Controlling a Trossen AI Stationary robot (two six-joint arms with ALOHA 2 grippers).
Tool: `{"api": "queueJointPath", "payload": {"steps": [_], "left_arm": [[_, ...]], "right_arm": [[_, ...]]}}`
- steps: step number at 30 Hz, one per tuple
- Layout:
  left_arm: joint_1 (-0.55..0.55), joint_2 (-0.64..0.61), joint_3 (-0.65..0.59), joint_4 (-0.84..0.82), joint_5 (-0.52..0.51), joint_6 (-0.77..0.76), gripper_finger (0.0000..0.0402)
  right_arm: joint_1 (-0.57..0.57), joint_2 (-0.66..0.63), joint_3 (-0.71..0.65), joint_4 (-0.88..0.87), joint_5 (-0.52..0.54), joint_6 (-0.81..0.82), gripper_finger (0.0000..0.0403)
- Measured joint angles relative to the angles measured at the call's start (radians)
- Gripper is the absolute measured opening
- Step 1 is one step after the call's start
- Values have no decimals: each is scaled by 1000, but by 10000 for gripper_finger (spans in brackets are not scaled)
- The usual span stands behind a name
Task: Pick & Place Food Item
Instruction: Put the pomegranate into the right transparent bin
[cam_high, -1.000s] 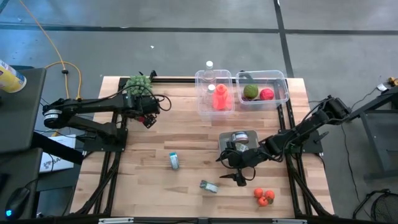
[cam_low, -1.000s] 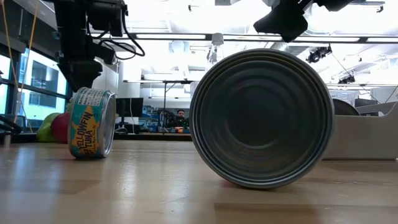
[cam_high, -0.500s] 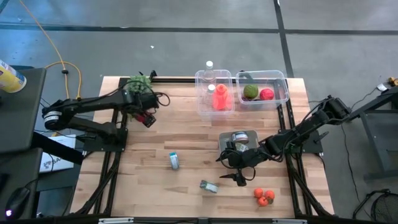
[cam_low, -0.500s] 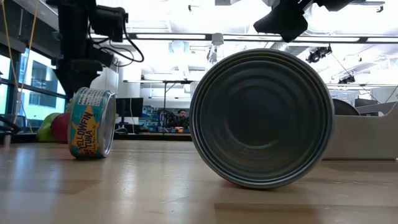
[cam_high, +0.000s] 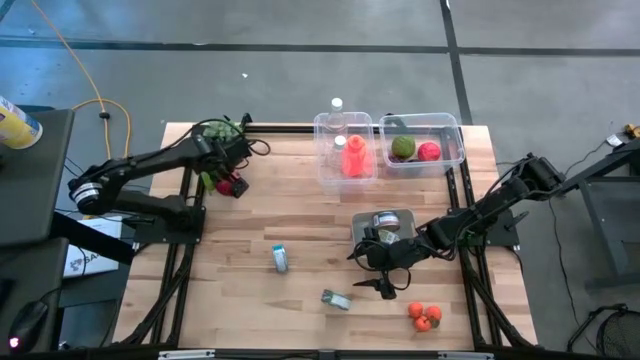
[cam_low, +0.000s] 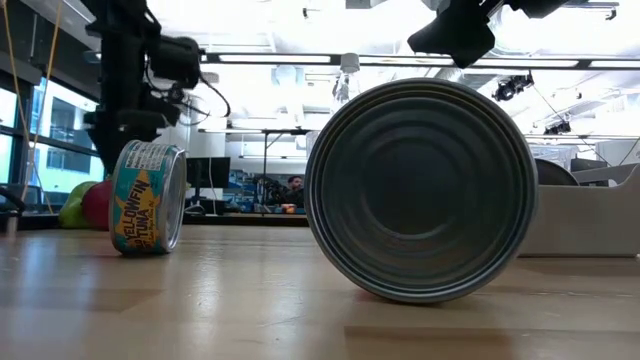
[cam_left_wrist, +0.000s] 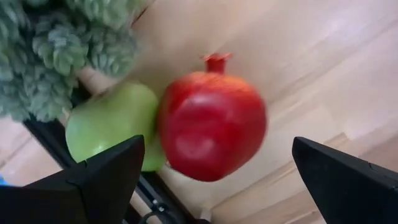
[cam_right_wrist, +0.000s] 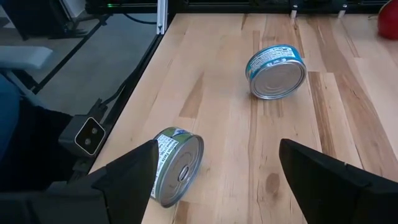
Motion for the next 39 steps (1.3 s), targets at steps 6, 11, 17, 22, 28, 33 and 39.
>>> {"api": "queueJointPath", "payload": {"steps": [6,11,17,22,28,33,39], "left_arm": [[28,88,-10,2,21,6,398],[28,193,-10,4,22,6,398],[27,310,-10,85,45,72,398],[26,361,-10,161,91,105,398],[24,375,-10,165,153,121,381],[15,375,-10,181,202,145,365],[-35,369,-8,231,231,171,363]], "right_arm": [[0,0,0,0,0,4,322],[0,0,0,0,0,4,322],[0,0,0,0,0,4,322],[0,0,0,0,0,13,322],[0,0,0,-2,0,22,322],[0,0,0,-2,0,19,322],[5,0,0,9,-3,19,322]]}}
